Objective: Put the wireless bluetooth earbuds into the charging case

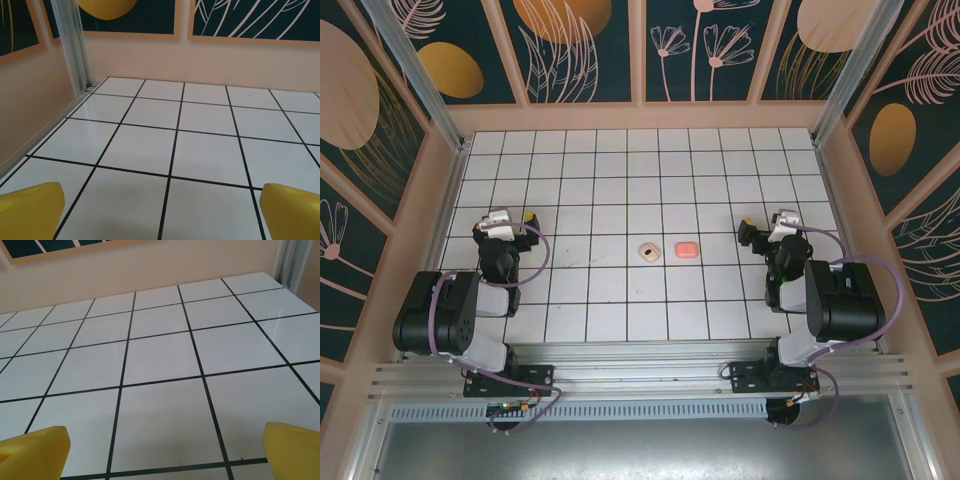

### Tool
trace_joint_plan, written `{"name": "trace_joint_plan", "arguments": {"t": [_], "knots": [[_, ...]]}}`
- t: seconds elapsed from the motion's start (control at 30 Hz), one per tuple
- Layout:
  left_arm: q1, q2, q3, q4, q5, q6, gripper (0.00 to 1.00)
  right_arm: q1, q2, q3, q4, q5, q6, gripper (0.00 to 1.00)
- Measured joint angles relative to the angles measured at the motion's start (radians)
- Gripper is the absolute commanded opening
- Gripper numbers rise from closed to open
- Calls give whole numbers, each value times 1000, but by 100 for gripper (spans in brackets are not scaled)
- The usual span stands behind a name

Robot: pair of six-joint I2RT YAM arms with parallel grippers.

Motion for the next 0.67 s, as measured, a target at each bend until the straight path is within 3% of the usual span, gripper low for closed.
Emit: {"name": "trace_joint_plan", "arguments": {"t": [0.67], "knots": [[0, 0, 0, -3, 0, 0, 99, 0, 0, 0, 2, -10, 0, 99]]}}
